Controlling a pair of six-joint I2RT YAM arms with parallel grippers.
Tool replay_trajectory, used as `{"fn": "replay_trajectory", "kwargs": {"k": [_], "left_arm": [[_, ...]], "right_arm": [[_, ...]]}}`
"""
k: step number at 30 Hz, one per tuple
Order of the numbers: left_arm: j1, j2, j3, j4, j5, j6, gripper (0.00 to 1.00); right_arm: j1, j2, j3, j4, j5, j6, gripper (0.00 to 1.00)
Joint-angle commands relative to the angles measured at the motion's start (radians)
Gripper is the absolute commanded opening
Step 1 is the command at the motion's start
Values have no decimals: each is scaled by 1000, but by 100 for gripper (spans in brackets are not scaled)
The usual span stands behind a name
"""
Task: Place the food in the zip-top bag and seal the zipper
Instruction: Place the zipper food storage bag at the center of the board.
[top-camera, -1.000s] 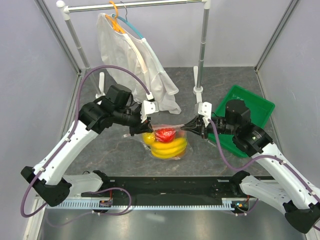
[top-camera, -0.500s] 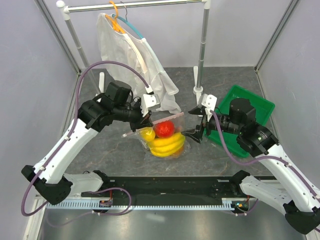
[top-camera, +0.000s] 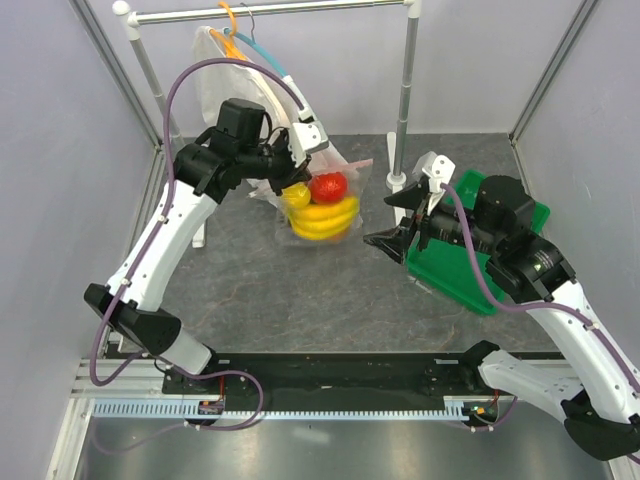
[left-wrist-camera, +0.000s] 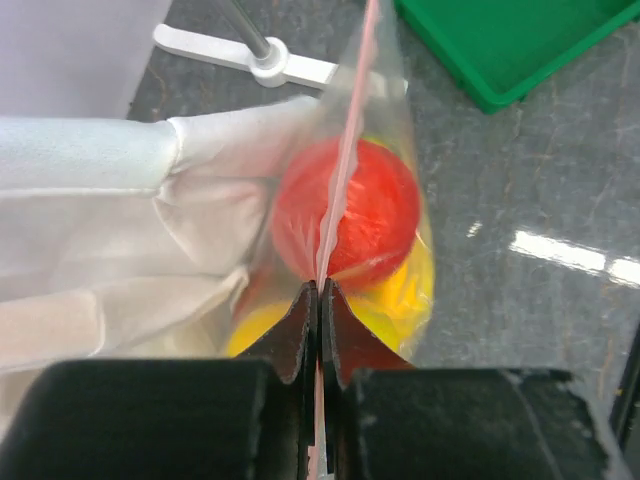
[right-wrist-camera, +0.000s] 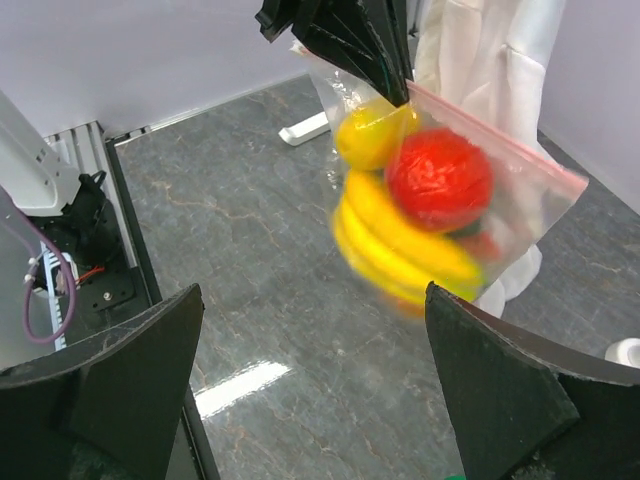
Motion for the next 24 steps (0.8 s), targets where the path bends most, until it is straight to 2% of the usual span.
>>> {"fn": "replay_trajectory", "kwargs": {"k": [1,2,5,7,8,11,15,20,23,24], "left_arm": [[4,-33,-1,60,32,107,2],[1,-72,-44,60,53,115,2],[-17,-137,-326,68,104,126,2],[-40,-191,-442,79,112,123,2],[-53,-209,-554,112,110,112,2],[-108,-255,-713,181,100,28,2],[-171,-272,-810,252,117,-105,2],[-192,-252,-884,320,158,-219,2],[-217,-240,-895,324,164,-227,2],[-217,-241,-896,323,161,-230,8]], "right_arm": [[-26,3,48,-7,22,26,98],[-27,-1,44,-11,20,23,98],[-32,-23,20,-16,25,24,98],[-31,-35,-3,-20,24,27,98],[-31,-46,-8,-20,27,30,98],[-31,-55,-18,-23,31,41,98],[-31,-50,-11,-28,40,46,98],[-31,-55,-29,-49,54,46,98],[-34,-72,-58,-59,115,46,98],[-32,-81,-66,-62,131,46,98]]}}
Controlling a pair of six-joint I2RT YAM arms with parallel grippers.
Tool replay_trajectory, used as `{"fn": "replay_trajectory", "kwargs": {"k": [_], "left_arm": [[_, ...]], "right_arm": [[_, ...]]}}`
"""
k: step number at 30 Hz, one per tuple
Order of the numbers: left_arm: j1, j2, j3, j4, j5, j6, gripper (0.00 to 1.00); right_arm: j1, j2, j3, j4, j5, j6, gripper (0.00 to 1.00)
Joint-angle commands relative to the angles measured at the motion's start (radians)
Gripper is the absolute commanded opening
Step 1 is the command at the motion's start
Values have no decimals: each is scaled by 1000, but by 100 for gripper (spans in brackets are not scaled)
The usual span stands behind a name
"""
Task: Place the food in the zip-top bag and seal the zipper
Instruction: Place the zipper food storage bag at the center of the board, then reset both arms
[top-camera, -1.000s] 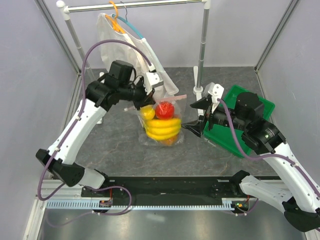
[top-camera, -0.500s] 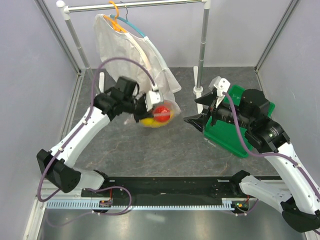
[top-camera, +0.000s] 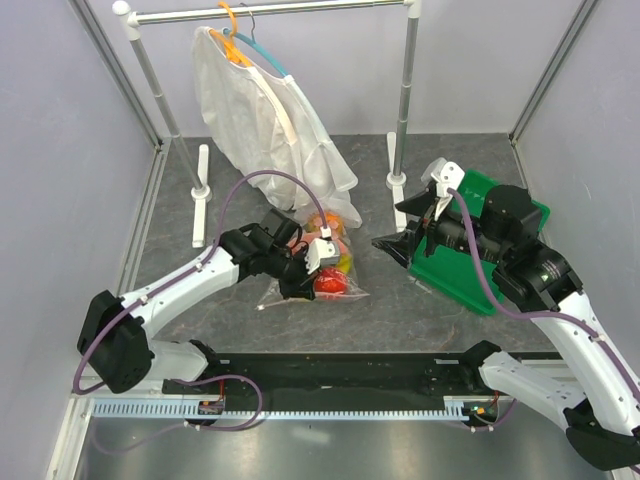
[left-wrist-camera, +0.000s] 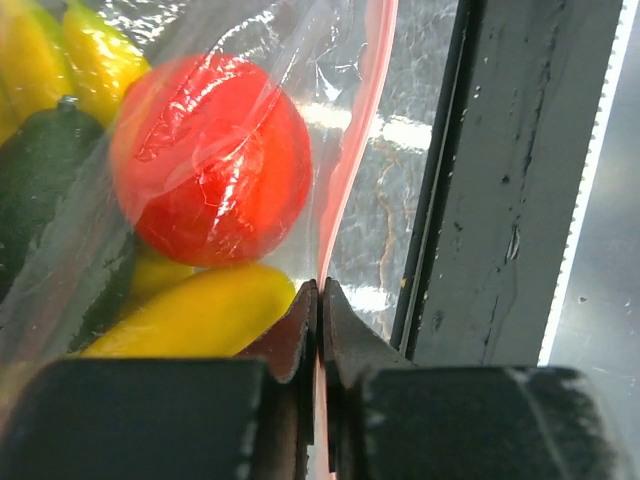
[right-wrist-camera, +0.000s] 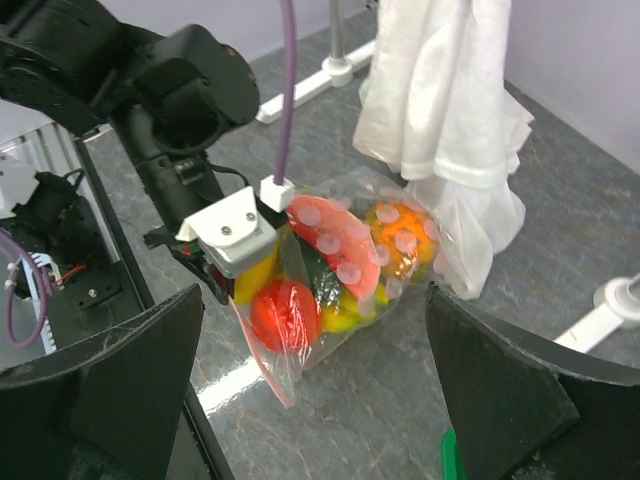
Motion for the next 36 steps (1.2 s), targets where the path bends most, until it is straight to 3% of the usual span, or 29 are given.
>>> {"fn": "replay_trajectory", "kwargs": {"k": [1,5,6,7,8,10,16,19,20,26,31,36], "left_arm": [[-19,-27,-6,77,51,-86,13],[-20,-93,44,-1,33,-74,36],[-16,-104,72,-27,18,-70,49],[-7,-113,139,-85,10,-70,54],[31,-125,176,-111,25,-75,79],[68,-136,292,-197,72,-84,99],[176,-150,557,-401,83,-118,100],[298,-176,623,-409,128,-191,100],[388,-182,627,-392,128,-230,100],[610,-260,533,-360,44,-359,100],[613,-334,341,-344,-132,-339,100],[615,-351,209,-295,-213,-294,100]], "right_arm": [[-3,-30,-37,-22,85,41,98],[-8,-37,-47,-42,110,72,98],[-17,-40,-46,-45,112,76,98],[-23,-43,-47,-47,112,76,98],[-31,-41,-50,-56,113,78,98],[-49,-38,-55,-70,125,69,98],[-108,-32,-73,-68,130,69,98],[-155,-32,-98,-53,119,110,98],[-169,-35,-107,-45,118,119,98],[-237,-115,-182,-59,118,141,98],[-272,-207,-230,-91,156,135,98],[-287,-289,-297,-96,240,109,98]]}}
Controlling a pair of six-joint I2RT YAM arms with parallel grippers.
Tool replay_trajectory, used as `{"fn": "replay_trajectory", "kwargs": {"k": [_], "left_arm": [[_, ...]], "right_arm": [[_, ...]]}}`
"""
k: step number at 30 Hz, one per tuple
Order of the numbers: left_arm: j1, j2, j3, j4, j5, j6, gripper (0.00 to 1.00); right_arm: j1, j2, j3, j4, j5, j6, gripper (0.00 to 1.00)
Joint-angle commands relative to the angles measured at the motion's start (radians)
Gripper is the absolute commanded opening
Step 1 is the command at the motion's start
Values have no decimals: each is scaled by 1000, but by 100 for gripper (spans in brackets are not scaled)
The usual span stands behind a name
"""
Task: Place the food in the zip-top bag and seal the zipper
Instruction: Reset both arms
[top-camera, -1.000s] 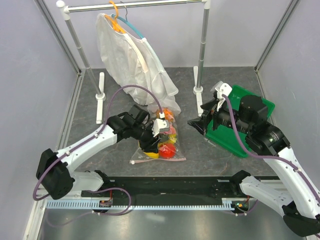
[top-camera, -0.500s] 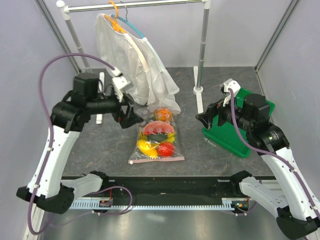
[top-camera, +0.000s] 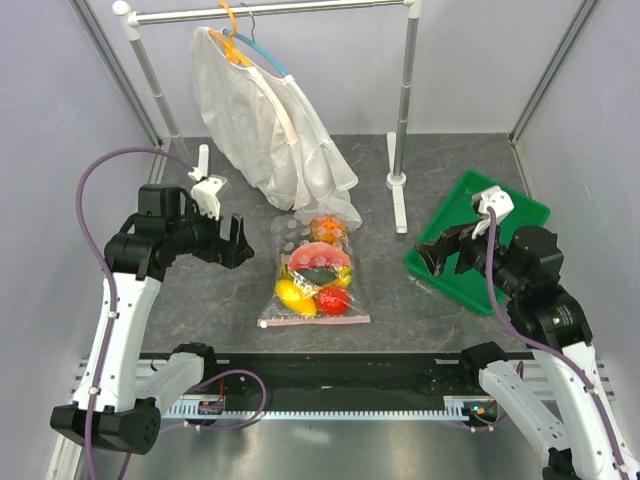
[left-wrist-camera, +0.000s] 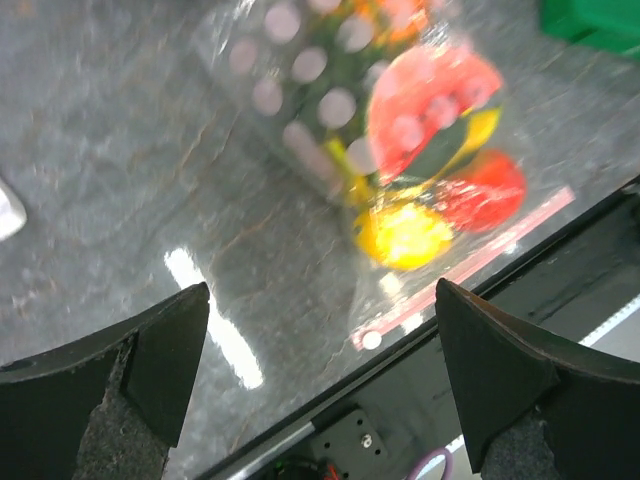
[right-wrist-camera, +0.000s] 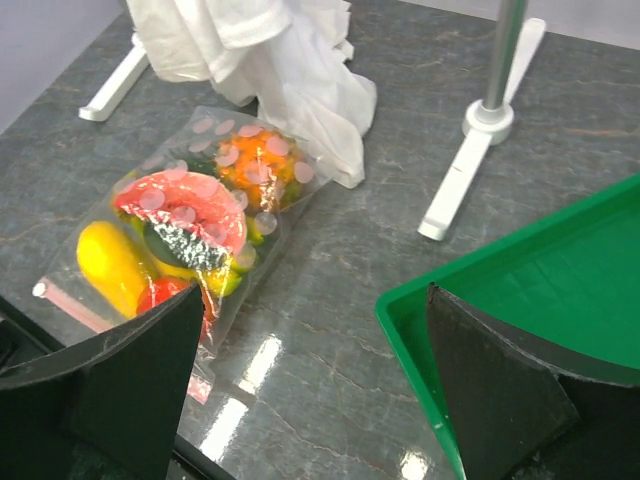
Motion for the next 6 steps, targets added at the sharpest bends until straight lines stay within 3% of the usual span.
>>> {"fn": "replay_trajectory", "kwargs": {"k": [1,6], "left_arm": [[4,-15,-73,63,-110,13,100],[4,-21,-62,71,-134,18,100]], "right_arm": [[-15,-57,-59,-2,84,-12,98],[-47,-94,-69,24,70,-1,98]]}}
